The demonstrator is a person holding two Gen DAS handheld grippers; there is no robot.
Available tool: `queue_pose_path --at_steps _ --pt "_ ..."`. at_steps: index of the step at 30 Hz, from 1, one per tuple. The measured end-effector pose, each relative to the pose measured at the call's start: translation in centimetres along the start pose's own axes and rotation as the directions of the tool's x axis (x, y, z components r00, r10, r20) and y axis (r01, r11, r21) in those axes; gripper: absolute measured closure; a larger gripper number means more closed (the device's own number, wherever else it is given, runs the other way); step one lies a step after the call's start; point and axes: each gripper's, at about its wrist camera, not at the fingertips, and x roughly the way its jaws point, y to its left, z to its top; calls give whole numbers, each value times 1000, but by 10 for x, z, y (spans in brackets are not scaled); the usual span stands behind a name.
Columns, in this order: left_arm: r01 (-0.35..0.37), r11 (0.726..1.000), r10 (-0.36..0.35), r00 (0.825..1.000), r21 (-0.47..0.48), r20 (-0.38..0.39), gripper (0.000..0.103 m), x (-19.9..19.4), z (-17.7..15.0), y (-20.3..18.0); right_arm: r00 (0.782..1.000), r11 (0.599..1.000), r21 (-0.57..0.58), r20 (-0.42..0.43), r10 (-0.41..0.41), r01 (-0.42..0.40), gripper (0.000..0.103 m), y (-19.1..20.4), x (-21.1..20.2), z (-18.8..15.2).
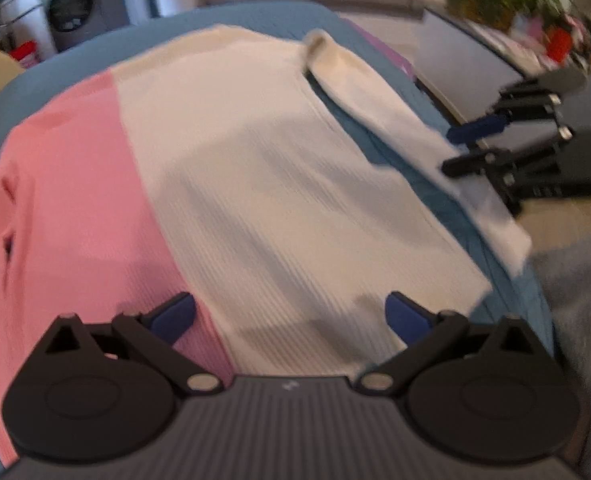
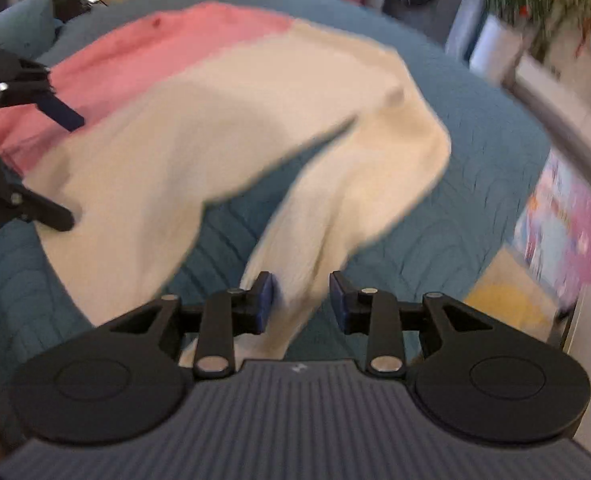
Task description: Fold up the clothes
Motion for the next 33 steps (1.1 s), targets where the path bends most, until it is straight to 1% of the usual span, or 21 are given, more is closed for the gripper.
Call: queue_pose_path --at_steps 1,2,3,4,5,8,10,11,14,16,18,19,21,22,23,24,25,26,29,31,33 --pt "-15 1000 15 1000 -27 21 1 -3 2 5 997 999 13 69 39 -40 68 -1 -8 3" --pt "-30 998 32 999 -53 39 1 -6 3 10 990 997 22 114 77 -80 63 5 -8 9" --pt "-45 997 48 998 -68 40 0 -5 4 13 987 994 17 128 101 -105 59 15 -3 13" --pt "-60 995 63 997 -83 41 0 -4 5 17 988 994 -1 113 105 -106 53 26 3 16" --pt "-75 992 79 996 -98 42 0 -3 6 20 993 995 -27 68 95 -93 49 38 15 18" --pt "-117 984 124 991 -135 40 0 0 9 30 994 994 -62 -62 91 -95 49 51 32 13" --pt "-144 978 151 988 -150 36 0 1 10 34 981 987 -28 -122 153 -157 49 43 27 14" --pt "-157 974 166 985 -161 43 0 1 11 35 977 985 -20 -129 170 -174 49 38 23 10" --pt "-207 957 225 972 -204 71 0 -3 14 39 975 978 44 -83 205 -202 48 22 14 2" --pt "-245 940 269 960 -237 73 0 -7 15 40 982 982 47 -45 183 -180 48 14 18 6" --pt "-263 924 294 953 -279 76 0 -13 15 42 991 992 69 84 104 -110 48 12 18 14" --pt "-246 924 279 957 -294 74 0 -15 16 44 988 994 85 140 63 -76 48 10 18 20" --pt "-213 922 249 966 -324 71 0 -19 16 49 974 991 129 228 -7 -23 48 8 19 25" --pt "-201 920 237 969 -336 68 0 -21 16 51 961 984 179 275 -39 -11 48 4 19 28" --pt "-200 918 236 969 -342 66 0 -22 16 52 950 972 234 306 -70 -3 44 -2 19 27" --pt "-200 916 236 970 -347 65 0 -23 16 53 943 956 293 316 -105 8 41 -8 22 29" --pt "-203 916 241 968 -346 69 0 -25 16 52 941 949 316 318 -118 12 36 -13 23 29" --pt "-198 917 238 968 -346 77 0 -29 17 51 938 922 385 308 -159 30 34 -23 29 29" --pt "-186 918 233 968 -350 97 0 -41 19 49 928 866 488 262 -266 110 34 -37 44 30" --pt "-216 902 274 956 -373 107 0 -59 23 40 915 834 525 230 -332 171 34 -43 47 27" --pt "-239 899 298 948 -367 114 0 -77 28 24 905 805 553 199 -376 213 34 -54 54 22"
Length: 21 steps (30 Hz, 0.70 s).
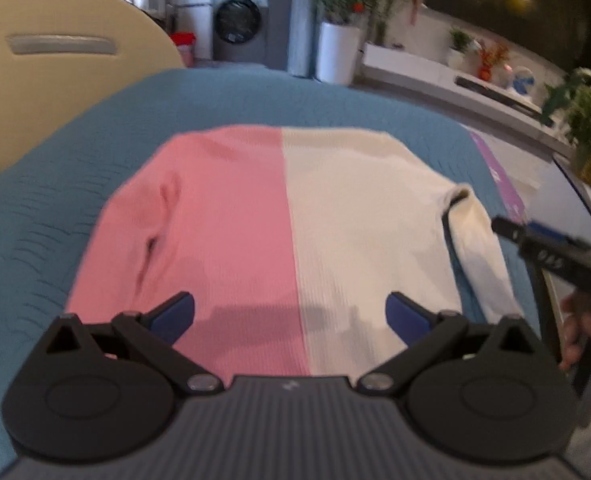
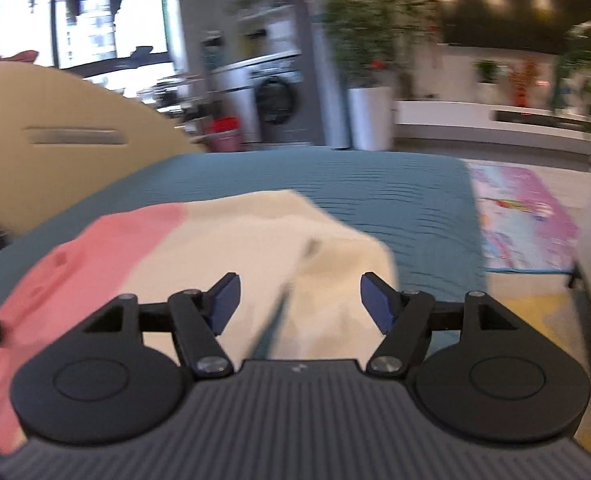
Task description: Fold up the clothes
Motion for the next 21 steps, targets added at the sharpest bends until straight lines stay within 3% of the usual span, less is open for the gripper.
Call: queue_pose_path --at_steps 12,21 --pt "-83 980 78 996 183 37 0 -104 -55 -75 985 974 183 -131 -115 138 33 -69 -4 -10" --pt "-108 988 108 994 107 6 0 -115 -66 -74 972 936 283 -162 -168 209 33 -109 -30 -28"
